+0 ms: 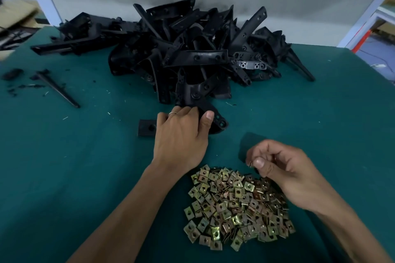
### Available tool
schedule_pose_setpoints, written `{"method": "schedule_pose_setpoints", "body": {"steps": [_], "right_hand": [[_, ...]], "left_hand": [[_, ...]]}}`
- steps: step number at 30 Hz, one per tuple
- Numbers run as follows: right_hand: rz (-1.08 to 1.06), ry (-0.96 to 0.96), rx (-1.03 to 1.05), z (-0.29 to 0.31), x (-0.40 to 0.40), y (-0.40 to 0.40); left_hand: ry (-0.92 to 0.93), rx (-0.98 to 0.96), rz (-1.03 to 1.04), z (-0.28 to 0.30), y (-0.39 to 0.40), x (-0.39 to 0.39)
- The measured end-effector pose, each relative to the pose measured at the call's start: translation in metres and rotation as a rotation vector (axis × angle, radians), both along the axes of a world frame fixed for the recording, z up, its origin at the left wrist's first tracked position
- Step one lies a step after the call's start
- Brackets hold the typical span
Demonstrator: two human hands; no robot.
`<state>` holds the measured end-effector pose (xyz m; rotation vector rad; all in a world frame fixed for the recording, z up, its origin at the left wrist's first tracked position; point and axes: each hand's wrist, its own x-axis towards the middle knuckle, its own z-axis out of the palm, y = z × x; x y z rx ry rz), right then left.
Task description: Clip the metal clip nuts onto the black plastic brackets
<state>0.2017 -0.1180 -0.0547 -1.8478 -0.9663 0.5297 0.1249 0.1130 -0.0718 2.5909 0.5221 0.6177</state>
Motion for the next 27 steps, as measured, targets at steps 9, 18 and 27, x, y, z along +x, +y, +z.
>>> {"method": "schedule_pose_setpoints", "body": {"steps": [9,18,27], "right_hand": [[-0.326,0.503,0.474,0.002,0.027,0.033],[-0.206,0.482,0.453,0.000,0.036,0.077],[-0.216,0.488,0.442,0.001,0.034,0.076]], "left_hand": [[-0.024,0.057,-0.006,-0.001,-0.004,-0.001],[-0.037,0.093,-0.016,0.002,-0.007,-0.002],[-0.019,0.132,-0.029,0.002,-0.007,-0.002]]}}
